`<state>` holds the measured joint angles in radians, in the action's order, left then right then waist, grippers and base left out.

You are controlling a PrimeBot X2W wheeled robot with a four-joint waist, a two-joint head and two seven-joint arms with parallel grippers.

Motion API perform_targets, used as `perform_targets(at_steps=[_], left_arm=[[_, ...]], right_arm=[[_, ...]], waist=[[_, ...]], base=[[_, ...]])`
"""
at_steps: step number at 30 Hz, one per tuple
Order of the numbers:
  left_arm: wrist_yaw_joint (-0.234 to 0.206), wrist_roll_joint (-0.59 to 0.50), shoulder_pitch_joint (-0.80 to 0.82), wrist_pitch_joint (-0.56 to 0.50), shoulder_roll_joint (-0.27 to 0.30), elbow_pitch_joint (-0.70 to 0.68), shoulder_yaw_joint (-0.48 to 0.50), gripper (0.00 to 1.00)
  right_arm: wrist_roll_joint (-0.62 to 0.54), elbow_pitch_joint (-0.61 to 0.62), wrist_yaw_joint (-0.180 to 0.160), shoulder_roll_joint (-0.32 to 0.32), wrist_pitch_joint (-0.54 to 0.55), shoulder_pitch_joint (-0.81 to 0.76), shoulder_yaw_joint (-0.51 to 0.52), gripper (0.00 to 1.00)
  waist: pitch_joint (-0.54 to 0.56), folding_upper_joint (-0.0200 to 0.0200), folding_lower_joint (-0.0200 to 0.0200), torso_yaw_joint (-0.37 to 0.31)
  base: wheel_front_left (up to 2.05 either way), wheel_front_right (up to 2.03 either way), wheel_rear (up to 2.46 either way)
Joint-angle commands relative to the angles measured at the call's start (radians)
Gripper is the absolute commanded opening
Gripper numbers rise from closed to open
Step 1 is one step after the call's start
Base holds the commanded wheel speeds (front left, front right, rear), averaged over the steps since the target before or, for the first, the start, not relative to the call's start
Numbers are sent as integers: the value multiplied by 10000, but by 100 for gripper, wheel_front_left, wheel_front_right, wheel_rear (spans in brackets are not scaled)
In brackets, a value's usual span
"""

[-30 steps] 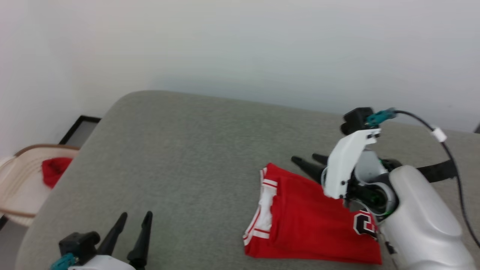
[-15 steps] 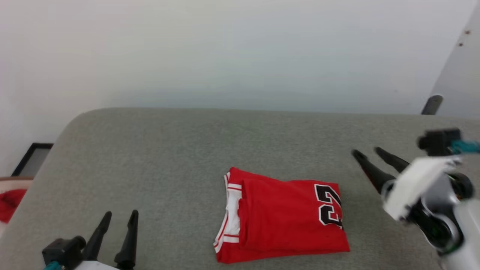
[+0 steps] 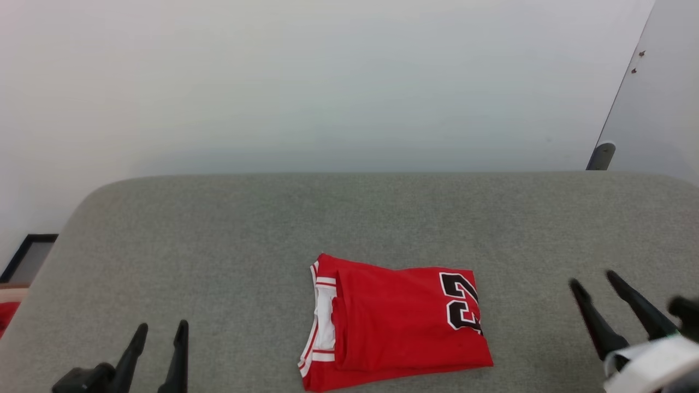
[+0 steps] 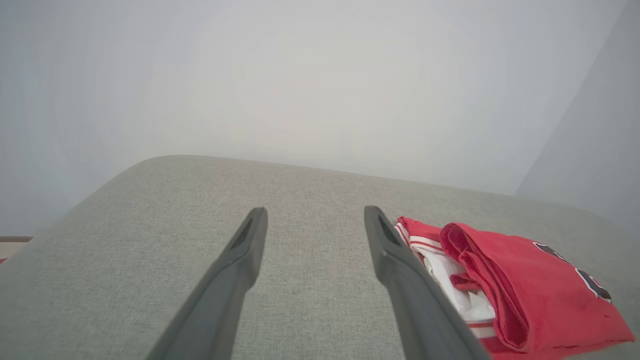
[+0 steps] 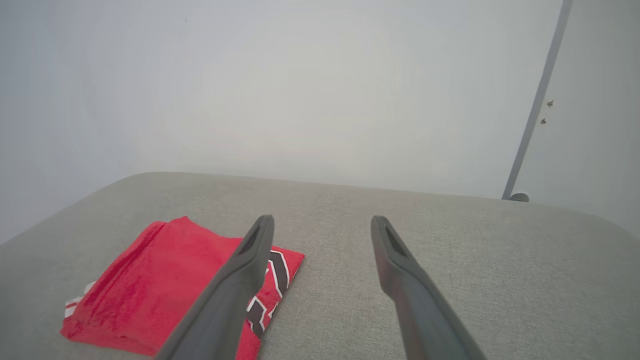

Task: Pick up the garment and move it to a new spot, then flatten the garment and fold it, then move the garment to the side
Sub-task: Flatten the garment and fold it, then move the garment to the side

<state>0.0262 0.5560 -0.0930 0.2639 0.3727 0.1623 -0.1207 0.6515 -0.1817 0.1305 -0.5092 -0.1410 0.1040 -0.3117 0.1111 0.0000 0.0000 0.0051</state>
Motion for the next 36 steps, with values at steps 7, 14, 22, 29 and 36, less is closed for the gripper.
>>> perform_targets(at_steps=[7,14,22,29,36], left_arm=[[281,-533,-357,-1,-327,64,503,100],[441,-968,-552,-1,-503,176,914,100],[591,-1199,-727,-1,-695,321,1150,100],[701,-1333,-708,-1,-822,371,1253,100],[776,-1372,-738,-1,-887,397,1318,100]], right_arm=[[-275,-503,3,216,-1065,-1002,504,100],[-763,-537,1,437,-1222,-1520,1055,100],[-1302,-180,1,656,-1237,-1872,1679,100],[-1516,-71,1,723,-1240,-2018,1815,100],[-1533,-58,1,784,-1241,-2071,1863,100]], waist=[[180,0,0,0],[250,0,0,-10],[305,0,0,35],[304,0,0,103],[310,0,0,152]], base=[[0,0,0],[0,0,0],[0,0,0],[0,0,0],[0,0,0]])
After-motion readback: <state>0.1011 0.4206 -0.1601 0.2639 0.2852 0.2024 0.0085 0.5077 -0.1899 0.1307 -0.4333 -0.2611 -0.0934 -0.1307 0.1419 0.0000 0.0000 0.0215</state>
